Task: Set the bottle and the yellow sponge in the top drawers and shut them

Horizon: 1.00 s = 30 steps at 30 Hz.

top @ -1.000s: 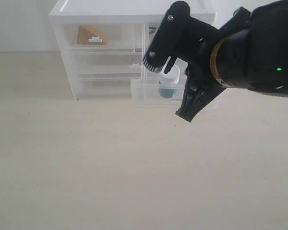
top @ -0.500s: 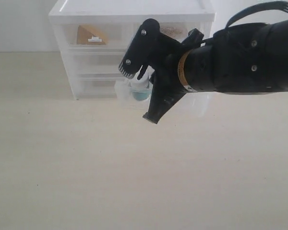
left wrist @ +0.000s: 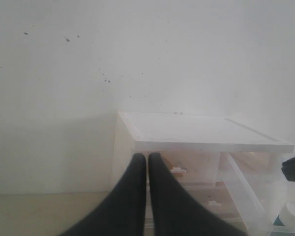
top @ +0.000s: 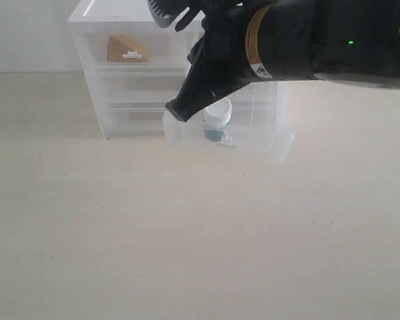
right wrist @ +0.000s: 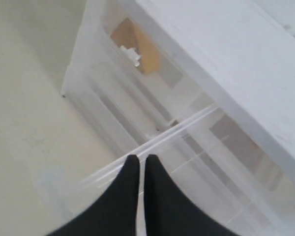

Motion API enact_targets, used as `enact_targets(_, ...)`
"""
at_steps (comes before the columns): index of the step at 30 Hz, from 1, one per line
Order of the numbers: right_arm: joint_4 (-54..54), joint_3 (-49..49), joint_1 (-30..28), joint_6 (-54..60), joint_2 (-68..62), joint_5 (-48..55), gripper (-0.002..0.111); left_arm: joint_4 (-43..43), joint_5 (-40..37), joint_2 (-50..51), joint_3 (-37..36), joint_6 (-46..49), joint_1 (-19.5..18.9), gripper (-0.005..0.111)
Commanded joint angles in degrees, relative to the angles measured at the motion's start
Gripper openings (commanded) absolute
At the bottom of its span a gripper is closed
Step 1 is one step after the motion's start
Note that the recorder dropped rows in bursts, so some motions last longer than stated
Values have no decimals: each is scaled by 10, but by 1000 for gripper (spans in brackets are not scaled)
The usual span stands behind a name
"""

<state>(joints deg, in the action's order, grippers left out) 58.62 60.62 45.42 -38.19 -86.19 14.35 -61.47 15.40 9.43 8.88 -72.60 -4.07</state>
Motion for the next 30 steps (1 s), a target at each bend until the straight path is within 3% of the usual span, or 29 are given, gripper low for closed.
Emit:
enact_targets(1, -81, -37, 18, 63, 3, 33, 0, 5, 1, -4, -3, 2, 0, 4)
enact_targets(11, -98, -70, 31, 125, 3, 37, 0, 5, 1, -4, -3, 2, 0, 4)
enact_targets(14, -69, -70, -16, 114, 2, 32, 0, 5, 1, -4, -3, 2, 0, 4)
enact_targets(17, -69, -65, -87, 84, -15, -61, 0, 5, 1, -4, -3, 2, 0, 4)
enact_targets(22, -78, 3, -129, 62, -79, -61, 0, 1, 1, -4, -3, 2, 0, 4)
enact_targets(26, -104, 10, -129, 56, -87, -82, 0, 1, 1, -4, -3, 2, 0, 4)
enact_targets(30, -161, -6, -76, 115, -8, 23, 0, 1, 1, -4, -3, 2, 0, 4)
